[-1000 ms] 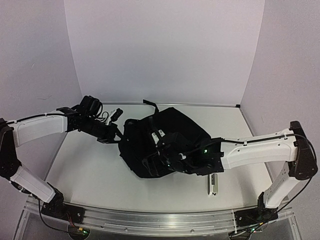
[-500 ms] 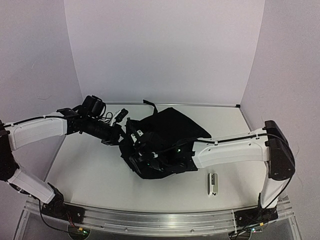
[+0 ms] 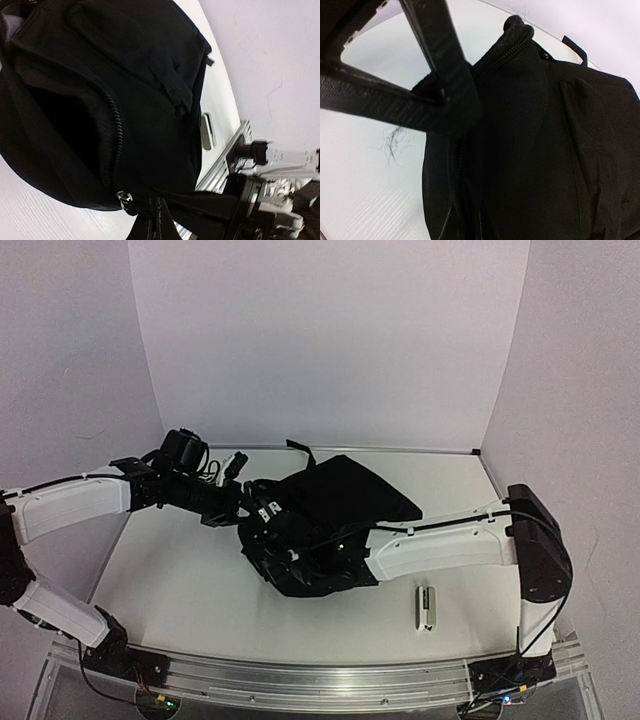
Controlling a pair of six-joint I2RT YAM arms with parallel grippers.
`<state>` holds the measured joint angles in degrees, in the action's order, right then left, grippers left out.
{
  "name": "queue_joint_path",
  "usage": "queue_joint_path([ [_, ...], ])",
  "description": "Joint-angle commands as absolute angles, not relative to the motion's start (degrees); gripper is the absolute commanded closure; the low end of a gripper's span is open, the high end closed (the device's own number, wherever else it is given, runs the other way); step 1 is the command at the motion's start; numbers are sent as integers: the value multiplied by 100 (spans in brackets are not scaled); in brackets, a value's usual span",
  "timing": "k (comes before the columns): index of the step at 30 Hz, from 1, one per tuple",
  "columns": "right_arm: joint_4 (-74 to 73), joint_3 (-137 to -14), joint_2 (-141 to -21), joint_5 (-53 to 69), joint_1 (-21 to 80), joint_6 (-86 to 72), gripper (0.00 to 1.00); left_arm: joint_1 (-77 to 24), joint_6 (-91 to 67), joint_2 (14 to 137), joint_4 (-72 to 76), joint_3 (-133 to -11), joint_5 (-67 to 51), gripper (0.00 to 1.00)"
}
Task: Pack the student bag
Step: Zip the student bag at the center of the board.
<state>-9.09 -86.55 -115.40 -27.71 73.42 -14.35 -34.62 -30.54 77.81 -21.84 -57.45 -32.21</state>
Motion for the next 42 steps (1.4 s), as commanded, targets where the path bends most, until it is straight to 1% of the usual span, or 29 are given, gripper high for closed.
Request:
queue_joint_path([
  [1, -756, -8260, -11091, -2924, 7425, -1623, 100, -3412, -4214, 7518, -701, -5696, -2902, 100],
  [6, -756, -7653, -10662, -2908, 7549, -1939, 100, -3029, -5113, 7633, 260, -5413, -3009, 100],
  [11, -864, -7187, -10275, -2821, 7647, -2319, 100, -2712, -5488, 7811, 940, -5361, -3443, 100],
  [21, -1100, -6631, -9646, -2711, 7738, -2742, 100, -2471, -5013, 7881, 377, -5651, -3300, 100],
  [29, -1307, -6263, -9077, -2673, 7743, -3068, 100, -2081, -4833, 7815, 61, -5252, -3006, 100],
  [34, -1430, -5979, -8683, -2614, 7745, -3315, 100, -1765, -4843, 7668, 170, -4908, -2827, 100],
  [37, -1433, -5826, -8552, -2476, 7745, -3359, 100, -1688, -4764, 7834, 313, -4840, -3004, 100],
  [42, -1436, -5609, -8331, -2015, 7804, -3273, 100, -1663, -4504, 8458, 615, -4871, -3307, 100],
])
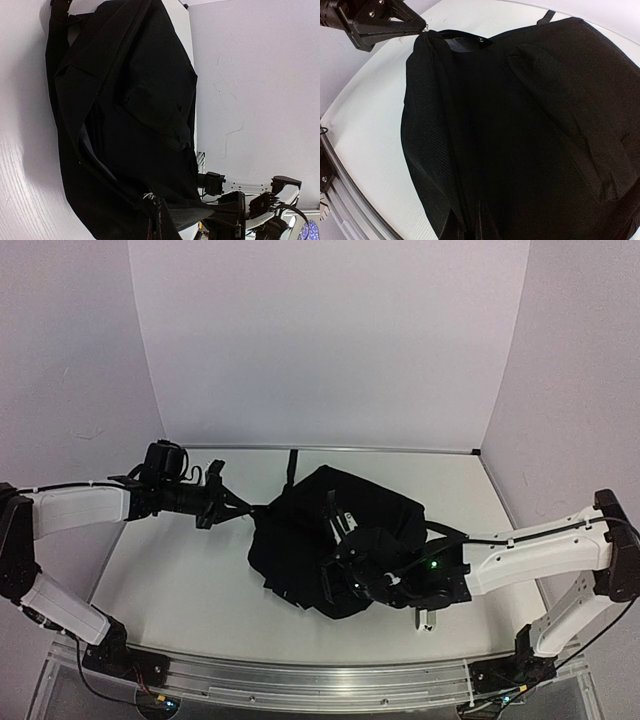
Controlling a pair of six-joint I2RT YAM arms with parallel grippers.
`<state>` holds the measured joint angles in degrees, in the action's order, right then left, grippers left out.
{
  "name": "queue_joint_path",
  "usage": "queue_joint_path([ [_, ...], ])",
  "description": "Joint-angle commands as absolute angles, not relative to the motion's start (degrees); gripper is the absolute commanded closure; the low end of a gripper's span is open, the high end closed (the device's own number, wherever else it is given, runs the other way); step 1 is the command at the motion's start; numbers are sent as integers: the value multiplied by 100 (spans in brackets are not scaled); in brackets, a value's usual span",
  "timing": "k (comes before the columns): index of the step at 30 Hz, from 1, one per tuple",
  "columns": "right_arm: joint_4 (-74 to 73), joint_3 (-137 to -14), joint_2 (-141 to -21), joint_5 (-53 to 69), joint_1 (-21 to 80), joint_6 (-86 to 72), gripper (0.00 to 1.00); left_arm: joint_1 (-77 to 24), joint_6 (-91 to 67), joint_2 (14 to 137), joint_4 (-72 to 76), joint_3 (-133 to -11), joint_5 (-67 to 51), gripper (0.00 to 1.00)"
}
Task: Pack the student bag
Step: Zip the student bag at the center of the board.
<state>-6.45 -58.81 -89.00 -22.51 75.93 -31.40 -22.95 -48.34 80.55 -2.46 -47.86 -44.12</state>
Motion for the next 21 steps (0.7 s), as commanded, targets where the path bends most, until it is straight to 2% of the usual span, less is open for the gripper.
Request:
queue_joint_path([
  [1, -1441, -5572, -8287, -1939, 7810, -3267, 100, -1661, -4444, 8576, 716, -4879, -3429, 100],
  [5, -1459, -5664, -8264, -2137, 7814, -3365, 99, -1854, -4251, 8885, 1460, -4876, -4716, 100],
  [6, -1459, -5773, -8307, -2280, 7813, -3446, 96, -2002, -4125, 8883, 1458, -4888, -4837, 100],
  [9, -1463, -6218, -8535, -2543, 7813, -3576, 79, -2456, -3770, 8845, 1161, -4961, -4995, 100],
  [11, -1462, -6567, -8763, -2602, 7813, -3555, 71, -2719, -3776, 8833, 1183, -4914, -5135, 100],
  [16, -1459, -7332, -9410, -2607, 7805, -3285, 45, -2994, -4000, 8639, 1421, -4632, -5205, 100],
  [21, -1458, -8048, -10197, -2531, 7741, -2935, 32, -3044, -4130, 8343, 1494, -4353, -5049, 100],
])
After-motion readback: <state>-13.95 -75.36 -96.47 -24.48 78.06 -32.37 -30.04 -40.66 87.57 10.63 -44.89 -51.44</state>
